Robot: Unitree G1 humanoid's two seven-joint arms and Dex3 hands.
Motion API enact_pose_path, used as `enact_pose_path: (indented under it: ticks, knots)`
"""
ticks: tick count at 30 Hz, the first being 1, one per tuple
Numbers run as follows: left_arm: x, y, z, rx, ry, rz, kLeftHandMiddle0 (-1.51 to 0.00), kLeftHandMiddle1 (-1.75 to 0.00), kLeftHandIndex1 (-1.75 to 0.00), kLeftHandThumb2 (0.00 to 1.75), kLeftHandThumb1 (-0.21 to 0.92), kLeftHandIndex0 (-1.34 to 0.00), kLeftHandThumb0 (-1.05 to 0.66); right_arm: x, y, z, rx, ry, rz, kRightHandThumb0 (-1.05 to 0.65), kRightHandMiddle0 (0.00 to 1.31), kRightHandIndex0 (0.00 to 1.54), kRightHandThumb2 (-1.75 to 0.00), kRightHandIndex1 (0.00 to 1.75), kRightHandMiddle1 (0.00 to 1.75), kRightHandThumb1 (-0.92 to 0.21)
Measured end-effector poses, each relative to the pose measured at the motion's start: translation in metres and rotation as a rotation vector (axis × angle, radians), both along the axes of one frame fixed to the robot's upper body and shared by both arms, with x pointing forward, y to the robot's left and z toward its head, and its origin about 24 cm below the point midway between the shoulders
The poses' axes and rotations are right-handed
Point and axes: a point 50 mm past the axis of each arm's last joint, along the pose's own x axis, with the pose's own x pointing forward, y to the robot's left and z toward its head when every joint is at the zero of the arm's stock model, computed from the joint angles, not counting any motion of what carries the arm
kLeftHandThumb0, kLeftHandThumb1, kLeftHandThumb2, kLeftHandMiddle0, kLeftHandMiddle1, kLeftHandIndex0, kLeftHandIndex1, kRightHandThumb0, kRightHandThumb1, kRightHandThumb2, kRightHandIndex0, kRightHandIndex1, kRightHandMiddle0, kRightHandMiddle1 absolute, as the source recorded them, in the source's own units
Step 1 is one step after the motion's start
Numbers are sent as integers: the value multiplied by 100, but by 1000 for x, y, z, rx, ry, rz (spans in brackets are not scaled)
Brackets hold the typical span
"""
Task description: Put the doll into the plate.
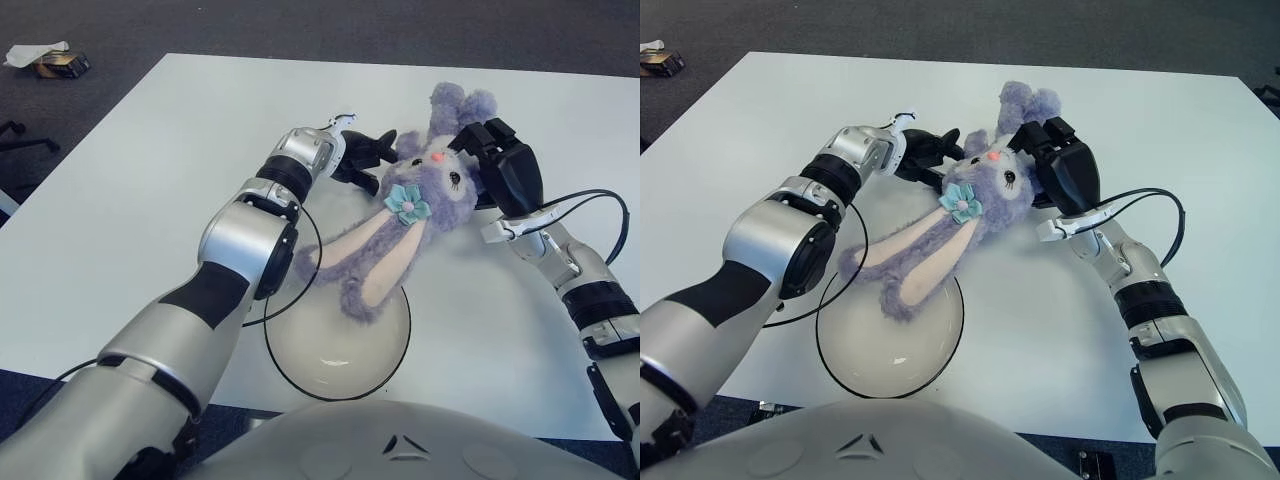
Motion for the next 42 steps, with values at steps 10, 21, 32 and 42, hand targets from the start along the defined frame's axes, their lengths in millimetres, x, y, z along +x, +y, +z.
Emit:
enact_pose_path:
  ticks: [10,21,32,42]
  knots:
    - [4,10,-4,-124,-15,96,-19,-126,-134,100,92,0,-83,1,-4,-2,22,5,-46,0,50,75,-151,171,175,-15]
    - [11,24,2,-271,-16,189,-15,-126,-137,97,92,0,-83,3,-10,1,43,19,-134,0,57,80,-161,175,175,-7]
    - [22,42,24,-297,-204,236,-18,-124,-145,97,92,0,-84,3,-11,4,62,64,-196,-1,62,86,-169,175,175,1]
    - [24,60,31,-189,-576,344,-22,-116,-123,90,92,0,-76,2,-13,5,74,90,-215,-1,64,87,-171,175,175,3]
